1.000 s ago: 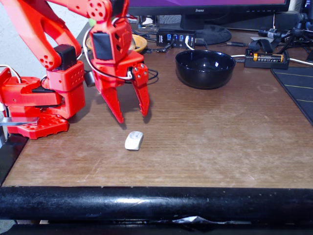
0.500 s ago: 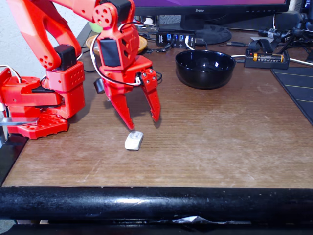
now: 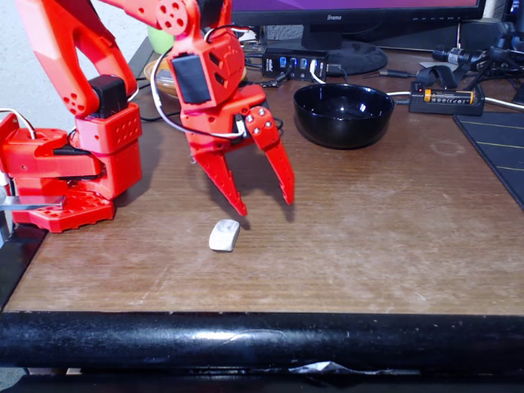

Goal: Ramasse la gomme et mets-la dans le bol.

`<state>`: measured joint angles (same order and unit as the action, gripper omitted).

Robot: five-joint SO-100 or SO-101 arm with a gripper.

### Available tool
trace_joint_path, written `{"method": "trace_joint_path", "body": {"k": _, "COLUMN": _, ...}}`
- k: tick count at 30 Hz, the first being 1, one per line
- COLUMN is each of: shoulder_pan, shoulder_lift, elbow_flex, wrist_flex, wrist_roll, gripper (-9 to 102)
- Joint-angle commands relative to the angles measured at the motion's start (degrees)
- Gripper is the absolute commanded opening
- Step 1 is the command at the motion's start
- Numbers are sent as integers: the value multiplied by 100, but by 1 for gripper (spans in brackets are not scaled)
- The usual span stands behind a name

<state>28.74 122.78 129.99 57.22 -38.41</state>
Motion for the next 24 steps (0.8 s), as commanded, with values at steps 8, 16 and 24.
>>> {"method": "trace_joint_path", "body": {"k": 8, "shoulder_pan": -132, "shoulder_lift": -1002, "elbow_flex": -1046, "wrist_flex": 141, "wrist_roll": 44, "gripper": 19}}
{"method": "trace_joint_path", "body": {"k": 16, "shoulder_pan": -202, "shoulder_lift": -1028, "elbow_flex": -1354, "wrist_flex": 1160, "wrist_roll": -404, "gripper": 18}}
{"method": "trace_joint_path", "body": {"k": 24, "shoulder_pan": -123, "shoulder_lift": -44, "elbow_flex": -677, "wrist_flex": 1450, "wrist_roll": -598, "gripper": 18}}
